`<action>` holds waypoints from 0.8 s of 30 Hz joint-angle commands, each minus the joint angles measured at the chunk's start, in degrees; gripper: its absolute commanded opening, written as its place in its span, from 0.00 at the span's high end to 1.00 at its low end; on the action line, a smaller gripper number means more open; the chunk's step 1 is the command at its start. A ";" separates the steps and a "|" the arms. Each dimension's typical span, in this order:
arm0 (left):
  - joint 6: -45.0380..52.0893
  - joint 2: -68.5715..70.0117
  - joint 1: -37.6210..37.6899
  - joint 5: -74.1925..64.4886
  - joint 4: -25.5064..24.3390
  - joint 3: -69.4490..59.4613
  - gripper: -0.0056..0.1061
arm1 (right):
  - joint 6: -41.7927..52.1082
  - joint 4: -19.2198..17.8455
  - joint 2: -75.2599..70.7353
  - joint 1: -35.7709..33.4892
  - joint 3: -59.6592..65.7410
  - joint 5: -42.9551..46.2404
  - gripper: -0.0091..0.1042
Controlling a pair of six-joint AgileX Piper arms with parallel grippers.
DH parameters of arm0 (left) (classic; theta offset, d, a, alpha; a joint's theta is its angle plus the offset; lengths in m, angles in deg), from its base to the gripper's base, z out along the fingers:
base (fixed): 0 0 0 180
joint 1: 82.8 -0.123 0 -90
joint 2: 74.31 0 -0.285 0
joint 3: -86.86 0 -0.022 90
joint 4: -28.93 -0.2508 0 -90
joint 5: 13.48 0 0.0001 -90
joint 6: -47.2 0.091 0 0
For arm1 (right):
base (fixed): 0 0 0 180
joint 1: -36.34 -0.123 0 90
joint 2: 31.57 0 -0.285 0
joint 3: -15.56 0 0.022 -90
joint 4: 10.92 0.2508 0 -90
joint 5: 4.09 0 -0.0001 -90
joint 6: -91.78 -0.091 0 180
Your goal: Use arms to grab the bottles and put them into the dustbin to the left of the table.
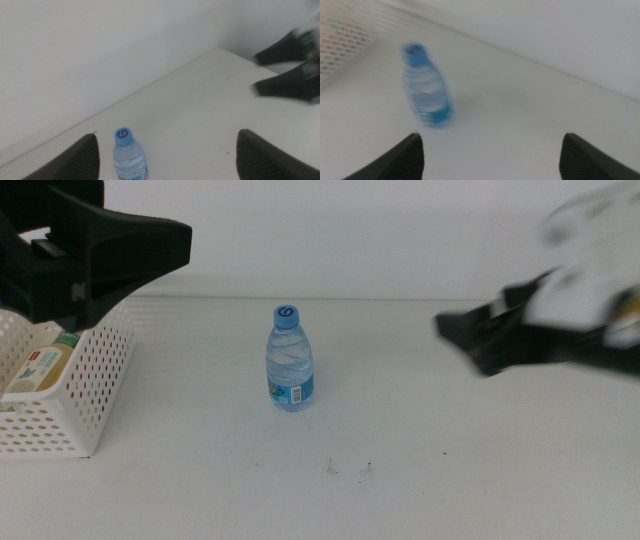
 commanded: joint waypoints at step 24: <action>1.20 0.07 0.13 1.65 0.23 -0.24 0.11 | 21.04 18.16 -11.83 0.00 -21.96 -35.56 0.21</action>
